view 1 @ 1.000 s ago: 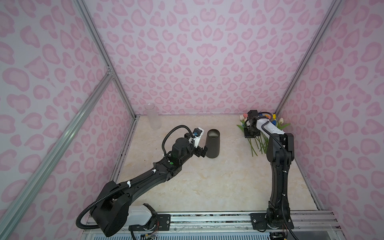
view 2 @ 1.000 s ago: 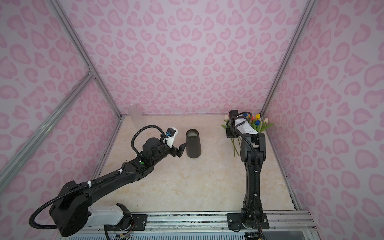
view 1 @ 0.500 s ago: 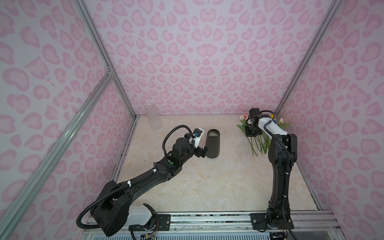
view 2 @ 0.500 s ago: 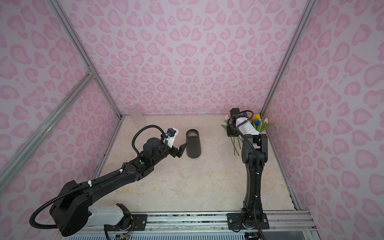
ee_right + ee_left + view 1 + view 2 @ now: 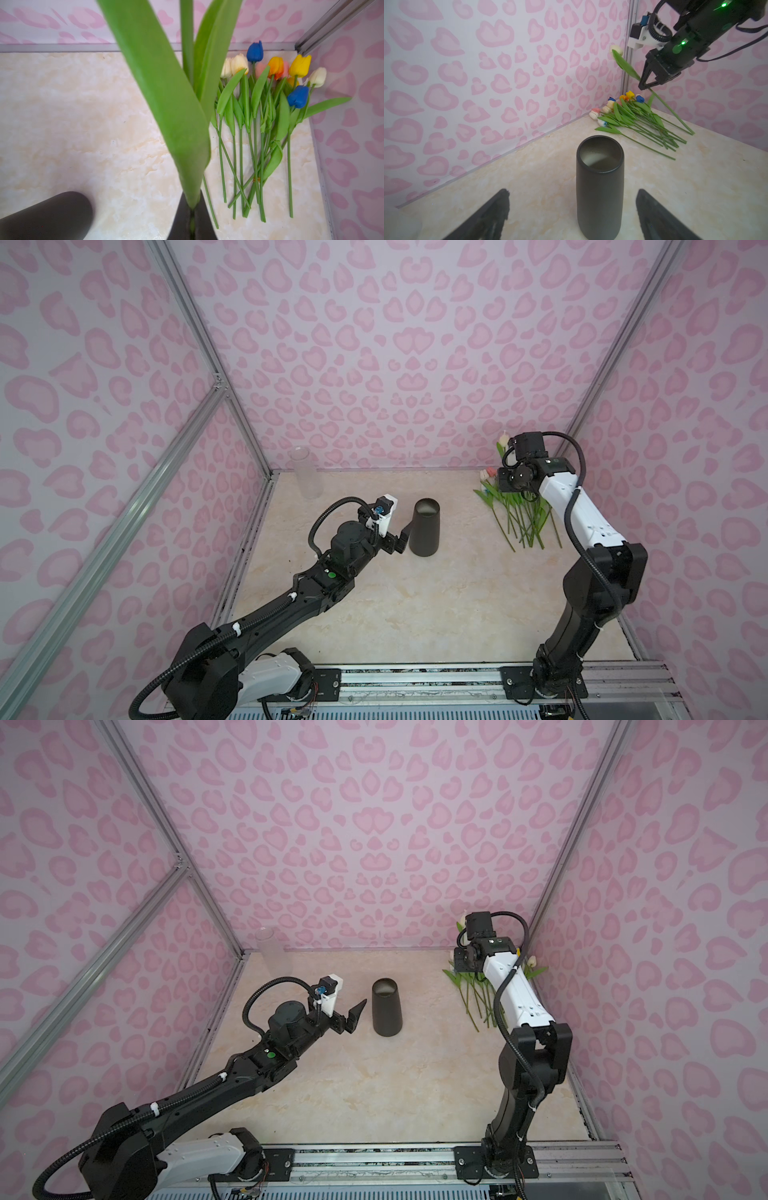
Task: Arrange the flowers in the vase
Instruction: 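Lift the white tulip with the right gripper and carry it over the vase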
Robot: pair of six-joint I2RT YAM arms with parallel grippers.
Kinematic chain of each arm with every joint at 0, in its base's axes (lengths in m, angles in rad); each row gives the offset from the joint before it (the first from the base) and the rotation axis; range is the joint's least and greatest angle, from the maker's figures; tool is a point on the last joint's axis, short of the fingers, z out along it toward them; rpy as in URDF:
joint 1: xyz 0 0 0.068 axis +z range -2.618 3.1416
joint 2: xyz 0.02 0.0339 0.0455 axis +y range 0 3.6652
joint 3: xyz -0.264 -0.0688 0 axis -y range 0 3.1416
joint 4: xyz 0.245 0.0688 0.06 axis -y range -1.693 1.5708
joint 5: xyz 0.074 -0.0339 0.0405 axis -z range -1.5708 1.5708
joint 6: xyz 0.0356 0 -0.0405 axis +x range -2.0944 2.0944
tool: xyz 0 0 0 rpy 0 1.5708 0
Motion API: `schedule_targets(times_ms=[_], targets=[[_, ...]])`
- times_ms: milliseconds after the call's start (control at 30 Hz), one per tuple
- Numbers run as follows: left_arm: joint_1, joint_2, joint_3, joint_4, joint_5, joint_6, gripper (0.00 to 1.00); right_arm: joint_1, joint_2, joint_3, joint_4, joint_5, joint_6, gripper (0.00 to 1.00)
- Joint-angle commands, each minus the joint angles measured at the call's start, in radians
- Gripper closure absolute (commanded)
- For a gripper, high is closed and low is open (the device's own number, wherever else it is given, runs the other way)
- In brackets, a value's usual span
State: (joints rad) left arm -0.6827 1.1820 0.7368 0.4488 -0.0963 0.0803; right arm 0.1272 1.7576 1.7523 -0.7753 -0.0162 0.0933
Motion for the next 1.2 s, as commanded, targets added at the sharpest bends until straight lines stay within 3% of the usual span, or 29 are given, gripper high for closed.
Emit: schedule_targets(times_ms=[0, 200, 267, 400, 600, 833, 1167], targets=[[0.029, -0.033, -0.021, 0.100, -0.049, -0.010, 0.04, 0.056, -0.134, -0.109, 0.171, -0.112, -0.010, 1.00], [0.120, -0.081, -0.087, 0.143, -0.063, -0.105, 0.04, 0.181, -0.409, -0.459, 0.723, -0.284, 0.038, 1.00], [0.129, -0.093, -0.092, 0.120, -0.081, -0.113, 0.03, 0.214, -0.441, -0.508, 0.826, -0.269, 0.068, 1.00], [0.129, -0.131, -0.117, 0.095, -0.113, -0.149, 0.04, 0.261, -0.457, -0.589, 1.073, -0.378, 0.112, 1.00], [0.126, -0.215, -0.131, 0.005, -0.079, -0.207, 0.05, 0.360, -0.444, -0.605, 1.215, -0.409, 0.094, 1.00], [0.118, -0.286, -0.100, -0.141, -0.025, -0.152, 0.06, 0.405, -0.390, -0.592, 1.317, -0.385, 0.107, 1.00], [0.118, -0.304, -0.150, -0.050, -0.027, -0.041, 0.06, 0.461, -0.362, -0.641, 1.352, -0.348, 0.010, 1.00]])
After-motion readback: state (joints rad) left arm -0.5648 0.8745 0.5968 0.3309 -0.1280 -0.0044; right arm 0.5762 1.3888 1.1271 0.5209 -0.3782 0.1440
